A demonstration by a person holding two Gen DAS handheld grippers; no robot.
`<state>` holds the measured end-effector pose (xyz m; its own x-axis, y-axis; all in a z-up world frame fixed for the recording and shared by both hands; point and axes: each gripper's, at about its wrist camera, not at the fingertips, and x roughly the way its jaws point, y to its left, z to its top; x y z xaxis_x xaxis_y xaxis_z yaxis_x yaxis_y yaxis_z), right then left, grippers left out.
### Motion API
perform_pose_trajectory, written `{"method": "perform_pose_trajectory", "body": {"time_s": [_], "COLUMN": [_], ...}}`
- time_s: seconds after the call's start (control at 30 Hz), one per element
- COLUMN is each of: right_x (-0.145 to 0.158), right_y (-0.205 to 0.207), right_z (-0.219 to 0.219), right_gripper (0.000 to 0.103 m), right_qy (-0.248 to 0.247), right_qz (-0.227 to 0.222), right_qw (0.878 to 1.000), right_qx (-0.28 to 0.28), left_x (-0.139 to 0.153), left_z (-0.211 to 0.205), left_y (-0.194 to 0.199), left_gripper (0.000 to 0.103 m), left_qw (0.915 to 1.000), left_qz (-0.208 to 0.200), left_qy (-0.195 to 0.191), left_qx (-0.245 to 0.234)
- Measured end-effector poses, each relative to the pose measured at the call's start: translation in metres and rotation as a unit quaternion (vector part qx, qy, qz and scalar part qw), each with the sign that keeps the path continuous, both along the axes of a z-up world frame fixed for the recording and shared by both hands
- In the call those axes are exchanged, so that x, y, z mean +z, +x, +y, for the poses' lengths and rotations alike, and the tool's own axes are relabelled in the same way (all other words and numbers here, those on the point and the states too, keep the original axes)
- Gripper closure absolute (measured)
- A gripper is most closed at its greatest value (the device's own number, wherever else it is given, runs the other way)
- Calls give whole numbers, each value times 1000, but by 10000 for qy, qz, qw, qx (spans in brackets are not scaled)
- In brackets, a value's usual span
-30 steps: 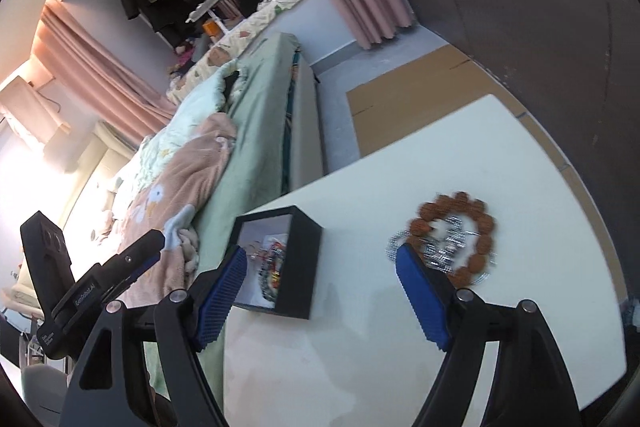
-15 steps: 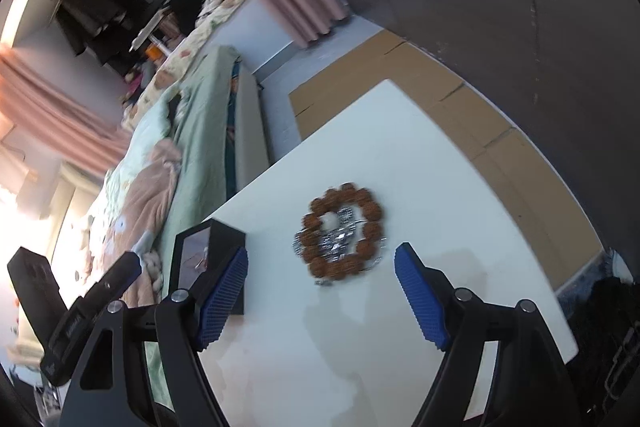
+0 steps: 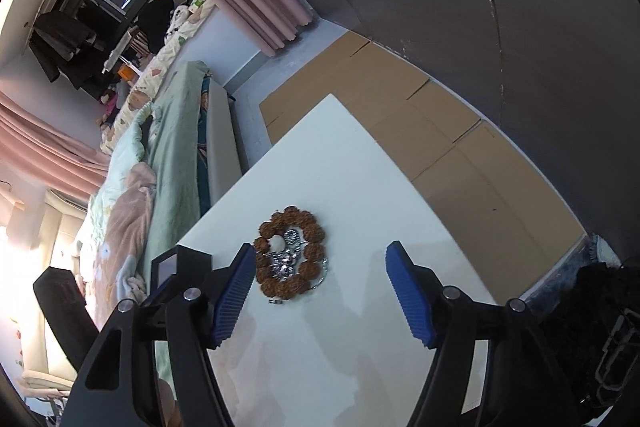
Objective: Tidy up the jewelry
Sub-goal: 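Move the right tool back toward the brown seed-bead bracelet, then grasp the brown seed-bead bracelet with the left tool and lift it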
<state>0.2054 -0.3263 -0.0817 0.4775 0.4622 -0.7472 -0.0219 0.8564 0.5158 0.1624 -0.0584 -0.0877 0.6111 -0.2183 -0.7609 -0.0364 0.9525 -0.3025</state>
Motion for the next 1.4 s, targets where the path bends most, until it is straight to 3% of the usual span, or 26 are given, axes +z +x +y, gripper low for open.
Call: {"method": "perform_pose_trajectory", "body": {"time_s": [0.57,0.63,0.7,0.77,0.9,1.03,1.2,1.4], "right_x": [-6,-6,-7,-8,-7,-6,-6,-10], "right_y": [19,18,18,17,15,16,13,8], "right_z": [5,5,6,7,10,11,17,27], "right_gripper": [36,36,36,36,36,36,36,36], "right_qy": [-335,-334,-340,-357,-389,-387,-408,-547], "right_qz": [110,107,112,118,110,108,73,79], "right_qw": [9993,9993,9992,9991,9990,9990,9987,9977], "right_qx": [126,138,157,178,210,217,287,404], "left_x": [-53,-54,-54,-55,-46,-23,1,21], "left_z": [-32,-38,-43,-44,-38,-27,-22,-7], "left_y": [35,37,37,36,29,16,4,-10], "left_gripper": [59,62,79,82,85,85,85,85], "left_qw": [9980,9980,9974,9972,9981,9996,9990,9985], "left_qz": [606,588,610,611,510,183,-142,-391], "left_qy": [-77,144,342,417,296,-115,-321,-363], "left_qx": [-189,-175,-158,-146,-152,-196,-258,-126]}}
